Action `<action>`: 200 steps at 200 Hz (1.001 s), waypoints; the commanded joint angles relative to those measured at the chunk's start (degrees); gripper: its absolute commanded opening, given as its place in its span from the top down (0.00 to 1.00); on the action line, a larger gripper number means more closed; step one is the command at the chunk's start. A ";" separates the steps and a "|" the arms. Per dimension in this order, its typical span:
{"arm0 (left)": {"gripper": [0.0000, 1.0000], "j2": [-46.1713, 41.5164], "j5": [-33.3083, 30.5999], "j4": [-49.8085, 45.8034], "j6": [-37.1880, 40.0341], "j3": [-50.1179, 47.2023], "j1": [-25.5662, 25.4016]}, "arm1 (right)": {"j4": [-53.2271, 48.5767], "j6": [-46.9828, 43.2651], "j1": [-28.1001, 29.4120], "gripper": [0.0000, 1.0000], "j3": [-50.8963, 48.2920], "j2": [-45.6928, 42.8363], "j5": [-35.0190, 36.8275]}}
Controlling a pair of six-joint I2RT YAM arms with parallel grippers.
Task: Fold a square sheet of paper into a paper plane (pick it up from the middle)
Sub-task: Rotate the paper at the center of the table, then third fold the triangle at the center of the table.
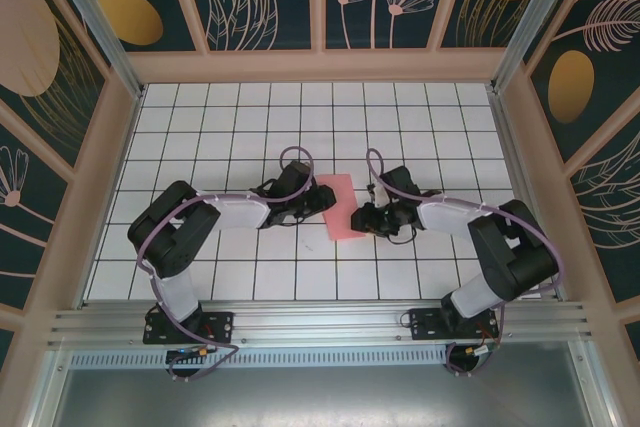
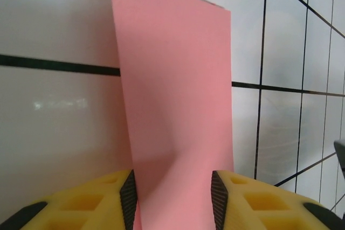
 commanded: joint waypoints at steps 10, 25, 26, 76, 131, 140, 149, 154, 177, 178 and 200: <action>0.52 -1.21 -1.36 -5.06 4.01 1.67 0.97 | 0.39 2.82 1.44 0.58 -0.09 -4.49 1.20; 0.51 -3.17 -2.52 -6.04 4.96 0.18 0.91 | -2.36 2.07 1.09 0.56 1.36 -5.76 6.35; 0.50 -3.33 -2.62 -6.15 5.04 0.09 0.90 | -2.48 2.03 1.04 0.56 1.44 -5.82 6.72; 0.61 -10.80 0.88 -2.93 4.39 -4.21 0.90 | -6.25 0.24 0.41 0.54 6.28 -13.05 23.12; 0.66 -15.42 1.20 2.83 3.75 -6.71 0.67 | -1.48 0.69 -0.25 0.48 5.51 -22.22 32.42; 0.67 -14.86 1.76 3.06 3.83 -6.21 0.49 | -1.12 1.94 -0.55 0.42 5.05 -22.54 34.30; 0.68 -13.52 2.39 2.69 3.92 -5.14 0.11 | -1.12 2.24 -1.19 0.40 4.76 -22.38 34.36; 0.69 -12.63 2.71 2.32 3.90 -4.46 -0.23 | -0.76 2.06 -1.91 0.44 4.53 -22.10 33.26; 0.73 -8.62 3.60 1.48 4.08 -1.63 -1.74 | 1.86 2.66 -5.45 0.47 2.69 -19.78 23.61; 0.73 -8.47 3.56 1.43 4.02 -1.57 -1.79 | 2.00 2.67 -5.62 0.47 2.59 -19.60 23.04; 0.76 -6.25 3.06 0.35 3.68 -0.40 -1.76 | 5.05 3.66 -7.34 0.53 0.27 -17.02 15.59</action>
